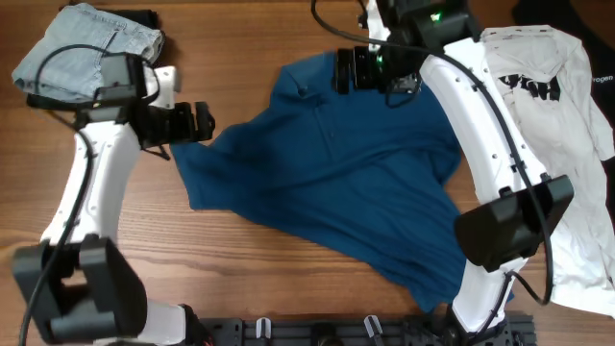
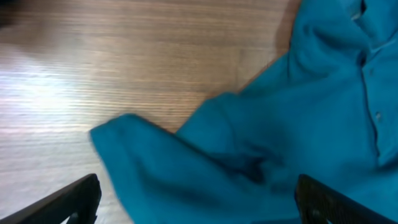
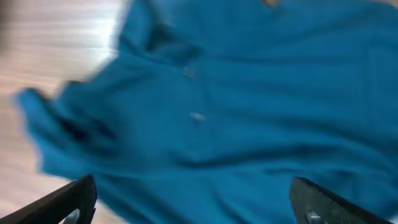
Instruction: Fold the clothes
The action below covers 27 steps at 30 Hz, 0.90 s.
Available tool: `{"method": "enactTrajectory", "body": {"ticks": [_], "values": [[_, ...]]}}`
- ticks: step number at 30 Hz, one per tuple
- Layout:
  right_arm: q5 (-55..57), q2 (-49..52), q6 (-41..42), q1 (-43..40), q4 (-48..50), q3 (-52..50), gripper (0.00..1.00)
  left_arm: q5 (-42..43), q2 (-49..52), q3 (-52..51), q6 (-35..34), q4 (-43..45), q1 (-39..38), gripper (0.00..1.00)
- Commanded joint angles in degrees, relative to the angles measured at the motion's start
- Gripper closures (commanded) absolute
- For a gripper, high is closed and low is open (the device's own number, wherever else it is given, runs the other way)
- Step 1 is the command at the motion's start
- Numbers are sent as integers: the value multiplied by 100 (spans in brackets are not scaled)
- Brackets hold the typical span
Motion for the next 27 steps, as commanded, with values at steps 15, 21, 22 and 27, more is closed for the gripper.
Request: {"method": "enactTrajectory", "body": {"ticks": [15, 21, 22, 27], "values": [[590, 1202, 393, -560, 4232, -3244, 1, -413, 273, 70, 48, 317, -162, 0], [116, 2079, 90, -476, 6046, -3222, 11, -413, 273, 70, 46, 315, -162, 0], [44, 2247, -44, -461, 6279, -3171, 13, -413, 273, 70, 48, 326, -162, 0], [-350, 2555, -612, -138, 6782, -2094, 16, -413, 273, 70, 46, 621, -162, 0]]}}
